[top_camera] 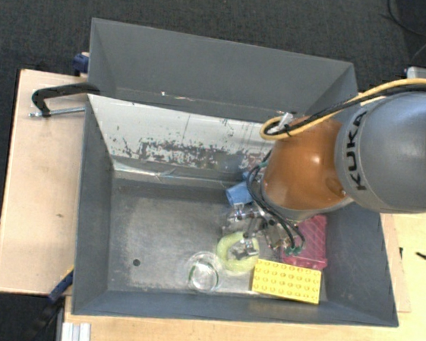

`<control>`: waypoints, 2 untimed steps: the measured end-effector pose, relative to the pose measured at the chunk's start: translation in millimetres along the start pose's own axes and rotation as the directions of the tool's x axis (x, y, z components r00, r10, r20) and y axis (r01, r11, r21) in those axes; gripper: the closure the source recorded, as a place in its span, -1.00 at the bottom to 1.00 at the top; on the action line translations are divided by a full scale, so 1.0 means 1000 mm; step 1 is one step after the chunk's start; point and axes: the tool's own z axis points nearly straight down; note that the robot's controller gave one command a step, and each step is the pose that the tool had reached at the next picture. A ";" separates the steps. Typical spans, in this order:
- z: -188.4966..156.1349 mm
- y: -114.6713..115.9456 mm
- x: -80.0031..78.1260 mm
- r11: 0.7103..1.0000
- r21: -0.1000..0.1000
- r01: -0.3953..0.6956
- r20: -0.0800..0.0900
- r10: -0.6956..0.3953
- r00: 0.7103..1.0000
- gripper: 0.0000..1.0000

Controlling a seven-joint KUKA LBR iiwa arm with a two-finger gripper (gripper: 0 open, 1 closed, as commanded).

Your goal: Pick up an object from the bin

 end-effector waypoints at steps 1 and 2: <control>0.000 0.000 0.000 1.000 0.000 0.000 0.000 0.000 1.000 1.00; 0.000 0.000 0.000 1.000 0.000 0.000 0.000 0.000 1.000 1.00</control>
Offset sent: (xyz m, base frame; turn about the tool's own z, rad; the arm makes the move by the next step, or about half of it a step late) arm 0.0000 0.0000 0.0000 0.0000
